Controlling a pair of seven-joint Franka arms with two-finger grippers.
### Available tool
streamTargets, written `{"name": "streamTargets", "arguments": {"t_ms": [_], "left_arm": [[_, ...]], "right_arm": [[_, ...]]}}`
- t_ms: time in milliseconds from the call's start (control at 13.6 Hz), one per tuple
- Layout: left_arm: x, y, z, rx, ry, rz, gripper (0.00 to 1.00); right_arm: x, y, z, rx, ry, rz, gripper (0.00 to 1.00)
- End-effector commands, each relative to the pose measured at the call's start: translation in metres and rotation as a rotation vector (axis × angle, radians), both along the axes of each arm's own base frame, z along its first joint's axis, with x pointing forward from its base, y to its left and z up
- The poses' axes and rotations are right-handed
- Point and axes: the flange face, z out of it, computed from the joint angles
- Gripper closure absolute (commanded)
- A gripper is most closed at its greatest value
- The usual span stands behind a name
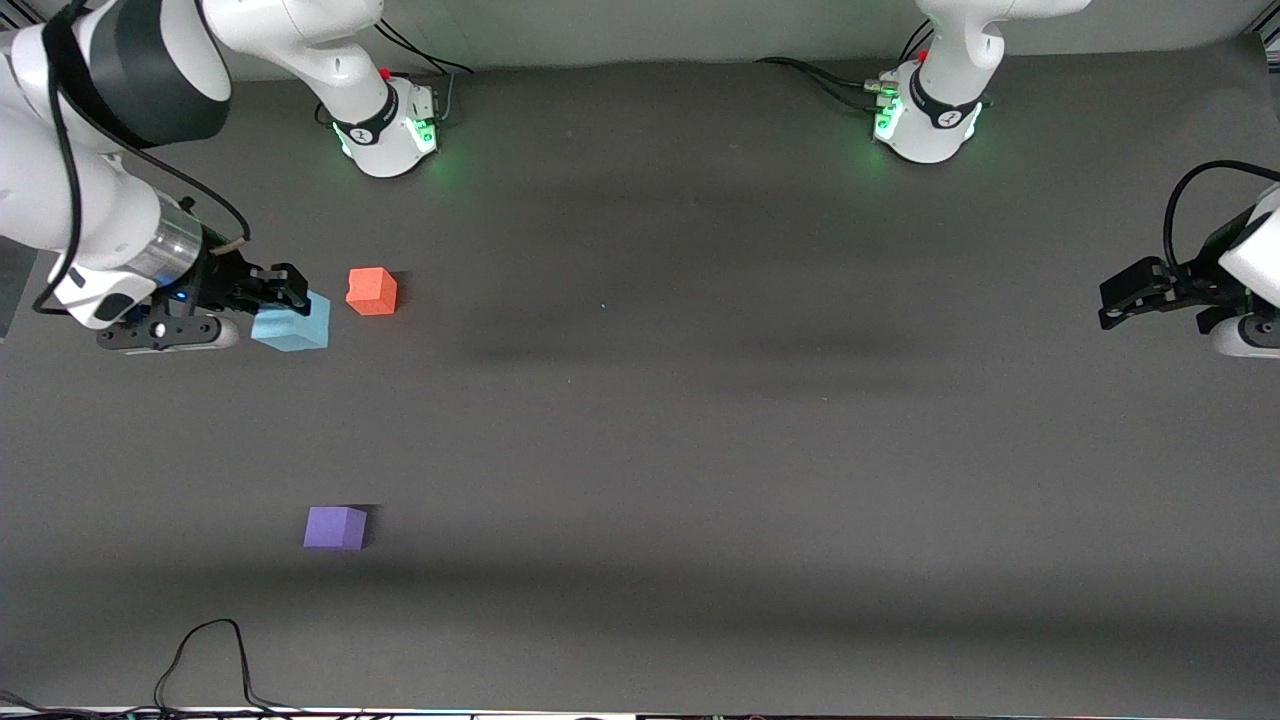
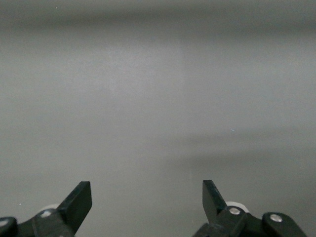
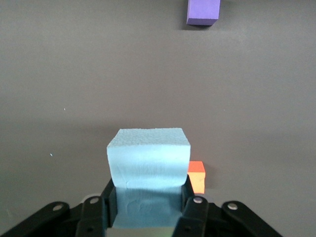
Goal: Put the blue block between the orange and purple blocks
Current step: 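Carry the light-blue cube with the right gripper toward the orange cube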
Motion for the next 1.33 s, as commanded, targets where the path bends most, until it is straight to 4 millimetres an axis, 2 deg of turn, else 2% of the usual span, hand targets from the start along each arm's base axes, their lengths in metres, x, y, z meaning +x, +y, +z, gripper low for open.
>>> {"name": "streamTargets", "arguments": {"t_ms": [0, 369, 664, 959, 1255], "left_arm": [[0.0, -0.001, 0.004, 0.004, -0.013, -0.017, 0.0], [0.0, -0.002, 0.004, 0.006, -0.013, -0.019, 0.0], [0.0, -0.001, 0.005, 0.007, -0.018, -0.019, 0.0], [0.001, -0.001, 0.004, 0.007, -0.016, -0.019, 0.0], [0.001, -0.002, 0.003, 0.009, -0.015, -0.021, 0.0]], "right_arm": [[-0.004, -0.015, 0.002, 0.004, 0.005, 0.021, 1.0], [0.001, -0.027, -0.019, -0.036, 0.012, 0.012, 1.0], [-0.005, -0.041, -0.069, -0.032, -0.017, -0.008, 1.0], [-0.008, -0.043, -0.123, -0.035, -0.04, 0.006, 1.0], [-0.005, -0.042, -0.168, -0.047, -0.059, 0.017, 1.0]]}}
